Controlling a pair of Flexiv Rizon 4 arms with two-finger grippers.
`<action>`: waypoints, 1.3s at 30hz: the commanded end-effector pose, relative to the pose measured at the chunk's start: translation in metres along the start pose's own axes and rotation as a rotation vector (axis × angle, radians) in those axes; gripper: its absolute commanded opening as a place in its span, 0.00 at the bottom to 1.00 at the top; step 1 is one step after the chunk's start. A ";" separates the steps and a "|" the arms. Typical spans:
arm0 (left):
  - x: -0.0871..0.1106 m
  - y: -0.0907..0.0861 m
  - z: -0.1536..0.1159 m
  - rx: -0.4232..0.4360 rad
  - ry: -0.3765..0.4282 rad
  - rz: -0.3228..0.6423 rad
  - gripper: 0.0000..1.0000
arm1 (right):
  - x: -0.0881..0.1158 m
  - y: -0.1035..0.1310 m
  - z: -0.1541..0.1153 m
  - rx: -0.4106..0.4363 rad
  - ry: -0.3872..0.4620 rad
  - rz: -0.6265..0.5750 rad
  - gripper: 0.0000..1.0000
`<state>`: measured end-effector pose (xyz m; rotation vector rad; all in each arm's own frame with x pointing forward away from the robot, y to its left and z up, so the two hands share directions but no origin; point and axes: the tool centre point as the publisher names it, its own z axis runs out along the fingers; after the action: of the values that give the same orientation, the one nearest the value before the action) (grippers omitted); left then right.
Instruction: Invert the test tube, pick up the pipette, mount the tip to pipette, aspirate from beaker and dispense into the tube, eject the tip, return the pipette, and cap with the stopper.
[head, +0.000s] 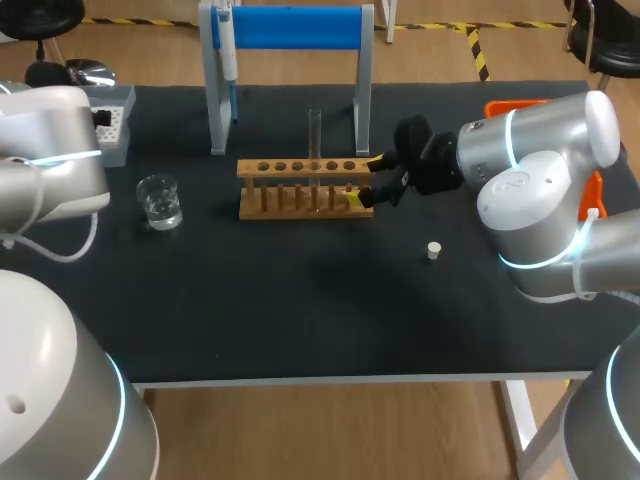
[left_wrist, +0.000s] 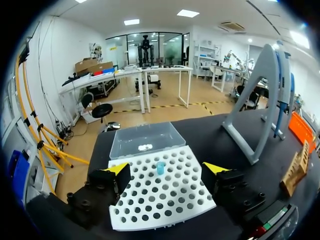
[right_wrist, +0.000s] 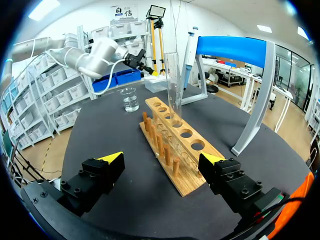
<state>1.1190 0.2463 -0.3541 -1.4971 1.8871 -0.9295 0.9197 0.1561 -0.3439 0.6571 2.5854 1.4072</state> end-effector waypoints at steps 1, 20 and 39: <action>0.000 0.000 0.003 0.000 -0.003 -0.003 0.82 | 0.000 0.000 -0.001 0.001 0.000 0.000 1.00; -0.001 -0.006 0.014 0.004 -0.003 0.008 0.65 | 0.000 0.000 -0.001 0.001 0.000 0.000 1.00; -0.006 -0.007 0.019 0.011 -0.015 -0.006 0.45 | 0.000 0.000 -0.001 0.001 0.000 0.000 1.00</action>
<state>1.1370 0.2484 -0.3583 -1.4995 1.8694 -0.9280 0.9197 0.1561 -0.3439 0.6571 2.5854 1.4071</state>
